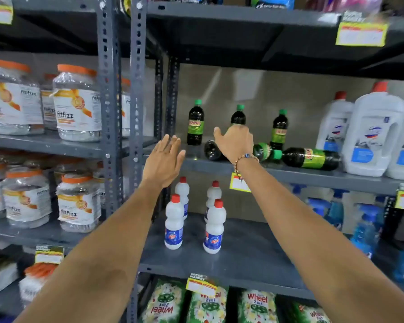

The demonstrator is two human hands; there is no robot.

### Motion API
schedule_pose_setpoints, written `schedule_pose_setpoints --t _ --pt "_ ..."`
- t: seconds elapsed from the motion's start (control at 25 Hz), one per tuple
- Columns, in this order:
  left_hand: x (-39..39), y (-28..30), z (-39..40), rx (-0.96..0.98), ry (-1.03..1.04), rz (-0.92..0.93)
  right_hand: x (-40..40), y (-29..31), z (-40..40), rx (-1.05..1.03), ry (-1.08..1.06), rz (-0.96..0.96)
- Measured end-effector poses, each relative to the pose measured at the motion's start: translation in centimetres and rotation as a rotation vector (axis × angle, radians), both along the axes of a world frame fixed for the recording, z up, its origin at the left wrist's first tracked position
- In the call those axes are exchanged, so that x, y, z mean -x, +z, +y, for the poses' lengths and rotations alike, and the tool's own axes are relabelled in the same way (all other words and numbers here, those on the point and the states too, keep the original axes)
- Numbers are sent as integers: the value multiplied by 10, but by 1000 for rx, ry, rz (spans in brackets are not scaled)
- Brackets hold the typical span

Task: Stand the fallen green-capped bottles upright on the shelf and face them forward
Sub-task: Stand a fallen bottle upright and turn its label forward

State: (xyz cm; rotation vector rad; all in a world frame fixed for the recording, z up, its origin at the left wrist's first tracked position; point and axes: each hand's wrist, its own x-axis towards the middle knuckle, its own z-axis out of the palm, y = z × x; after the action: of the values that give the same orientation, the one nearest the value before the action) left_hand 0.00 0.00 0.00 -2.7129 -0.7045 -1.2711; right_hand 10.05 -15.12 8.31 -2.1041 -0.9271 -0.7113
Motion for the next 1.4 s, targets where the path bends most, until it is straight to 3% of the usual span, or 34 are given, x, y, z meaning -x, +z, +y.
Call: schedule_pose_setpoints --t 0.2,0.52,0.8,0.92,1.2,1.4 --pt "-10 -31 40 -87 28 -14 -7 -2 52 275 -238 120" --pt "-20 -46 72 -287 72 -114 -15 22 70 535 -228 300" --pt "-26 -51 76 -268 66 -213 -22 22 111 739 -351 193" --pt "-24 -51 76 -251 87 -221 -31 13 118 609 -368 285" --pt "-22 -54 80 -303 63 -231 -44 -11 132 -167 180 590" --pt "-25 -55 84 -331 63 -251 -43 -21 158 -190 248 584"
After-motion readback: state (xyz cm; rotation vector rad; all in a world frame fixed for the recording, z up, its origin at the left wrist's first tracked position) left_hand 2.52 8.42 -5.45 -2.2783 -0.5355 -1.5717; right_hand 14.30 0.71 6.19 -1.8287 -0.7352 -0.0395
